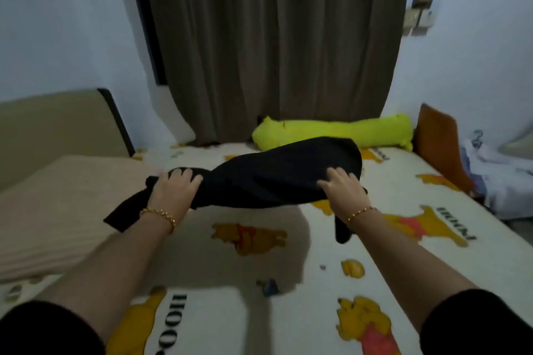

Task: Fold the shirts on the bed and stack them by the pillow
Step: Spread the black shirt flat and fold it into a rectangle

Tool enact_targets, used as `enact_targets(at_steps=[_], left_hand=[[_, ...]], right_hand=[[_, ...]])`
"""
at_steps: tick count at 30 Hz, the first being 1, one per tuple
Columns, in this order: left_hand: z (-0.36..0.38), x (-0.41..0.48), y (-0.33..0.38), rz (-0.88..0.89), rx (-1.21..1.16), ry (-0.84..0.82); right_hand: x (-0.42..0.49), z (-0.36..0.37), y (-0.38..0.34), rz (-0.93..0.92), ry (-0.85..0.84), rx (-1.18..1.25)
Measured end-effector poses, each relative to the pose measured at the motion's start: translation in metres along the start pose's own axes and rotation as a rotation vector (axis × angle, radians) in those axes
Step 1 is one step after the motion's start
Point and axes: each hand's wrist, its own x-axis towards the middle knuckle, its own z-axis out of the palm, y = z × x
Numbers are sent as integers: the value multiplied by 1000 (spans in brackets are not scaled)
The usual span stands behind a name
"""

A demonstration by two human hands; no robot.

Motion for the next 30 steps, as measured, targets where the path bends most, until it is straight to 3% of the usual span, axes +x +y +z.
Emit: enact_targets(at_steps=[4, 9, 15, 21, 30], left_hand=[[105, -81, 81, 156, -21, -335], [191, -177, 169, 120, -215, -638], [213, -221, 200, 32, -344, -593], [207, -256, 193, -31, -328, -719], [162, -358, 197, -58, -321, -777]], right_hand=[[-96, 141, -27, 33, -399, -27], [-203, 249, -58, 83, -663, -54], [-243, 291, -68, 203, -544, -65], [-259, 284, -55, 228, -573, -134], [-348, 250, -62, 133, -588, -84]])
